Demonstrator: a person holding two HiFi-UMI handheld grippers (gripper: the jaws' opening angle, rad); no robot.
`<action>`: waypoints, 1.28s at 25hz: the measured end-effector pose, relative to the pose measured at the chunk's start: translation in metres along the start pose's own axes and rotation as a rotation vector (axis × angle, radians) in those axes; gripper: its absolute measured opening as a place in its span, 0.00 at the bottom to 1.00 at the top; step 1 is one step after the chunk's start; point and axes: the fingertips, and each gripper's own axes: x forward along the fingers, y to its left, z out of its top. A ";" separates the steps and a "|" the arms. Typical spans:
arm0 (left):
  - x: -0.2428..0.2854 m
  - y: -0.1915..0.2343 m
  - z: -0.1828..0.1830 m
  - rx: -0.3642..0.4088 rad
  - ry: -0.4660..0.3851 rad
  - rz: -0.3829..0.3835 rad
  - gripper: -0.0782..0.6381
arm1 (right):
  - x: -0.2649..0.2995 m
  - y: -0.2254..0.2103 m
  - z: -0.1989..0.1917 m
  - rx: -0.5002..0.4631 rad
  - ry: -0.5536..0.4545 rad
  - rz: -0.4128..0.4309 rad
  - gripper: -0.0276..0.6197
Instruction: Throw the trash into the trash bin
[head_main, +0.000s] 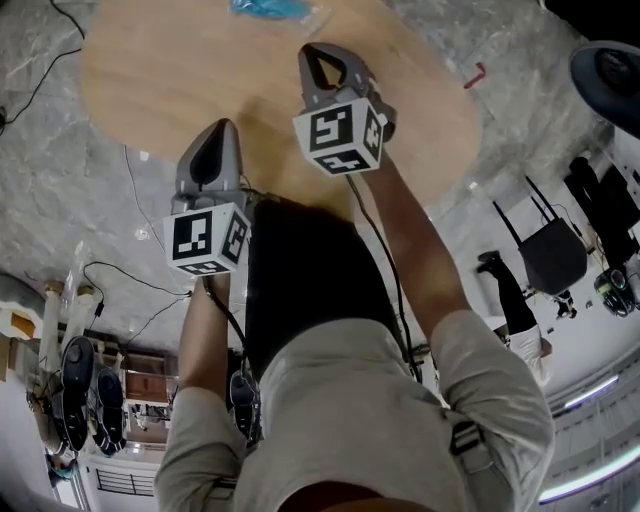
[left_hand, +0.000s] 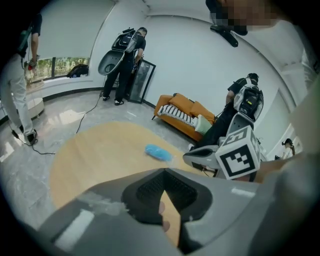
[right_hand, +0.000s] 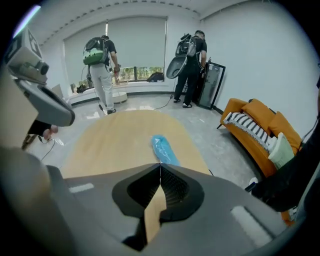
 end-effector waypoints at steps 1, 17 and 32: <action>-0.001 0.002 -0.002 -0.002 0.003 0.001 0.13 | 0.004 0.000 0.001 -0.015 0.004 0.002 0.06; 0.004 0.022 -0.009 -0.064 -0.002 0.017 0.13 | 0.081 0.006 0.028 -0.209 0.116 0.116 0.25; -0.005 0.015 -0.022 -0.097 -0.010 0.038 0.13 | 0.098 0.000 0.016 -0.305 0.152 0.051 0.06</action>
